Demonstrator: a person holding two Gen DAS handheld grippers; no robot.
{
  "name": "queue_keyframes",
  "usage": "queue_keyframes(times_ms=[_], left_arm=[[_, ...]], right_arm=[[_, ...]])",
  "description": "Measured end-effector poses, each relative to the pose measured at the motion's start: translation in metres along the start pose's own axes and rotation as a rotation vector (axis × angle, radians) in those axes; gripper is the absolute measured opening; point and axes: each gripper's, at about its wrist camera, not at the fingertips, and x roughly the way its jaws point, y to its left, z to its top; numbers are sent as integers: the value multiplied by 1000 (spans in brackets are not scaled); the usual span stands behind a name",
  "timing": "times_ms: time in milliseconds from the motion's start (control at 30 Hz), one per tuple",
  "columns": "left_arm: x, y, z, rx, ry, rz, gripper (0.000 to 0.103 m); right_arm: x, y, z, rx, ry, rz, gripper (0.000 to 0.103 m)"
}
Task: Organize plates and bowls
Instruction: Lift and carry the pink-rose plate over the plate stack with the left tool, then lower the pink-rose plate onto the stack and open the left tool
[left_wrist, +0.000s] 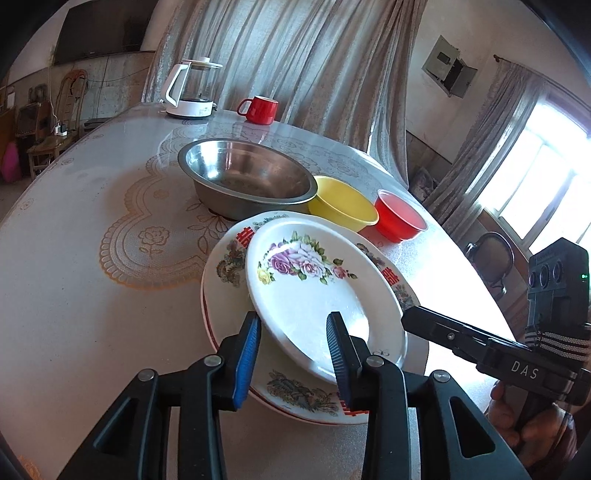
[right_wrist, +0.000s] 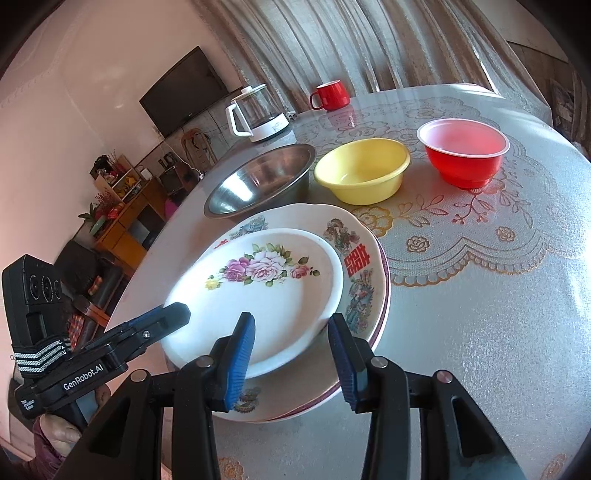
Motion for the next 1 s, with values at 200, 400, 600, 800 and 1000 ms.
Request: queue_keyframes(times_ms=[200, 400, 600, 800, 1000], left_arm=[[-4, -1, -2, 10, -3, 4, 36], [-14, -6, 2, 26, -45, -24, 36], [-12, -7, 2, 36, -31, 85, 38], [-10, 2, 0, -13, -7, 132, 42], [-11, 6, -3, -29, 9, 156, 43]], right_arm=[[-3, 9, 2, -31, -10, 11, 42], [-1, 10, 0, -31, -2, 12, 42], [0, 11, -2, -31, 5, 8, 42], [-1, 7, -2, -26, -3, 3, 42], [-1, 8, -3, -30, -10, -3, 42]])
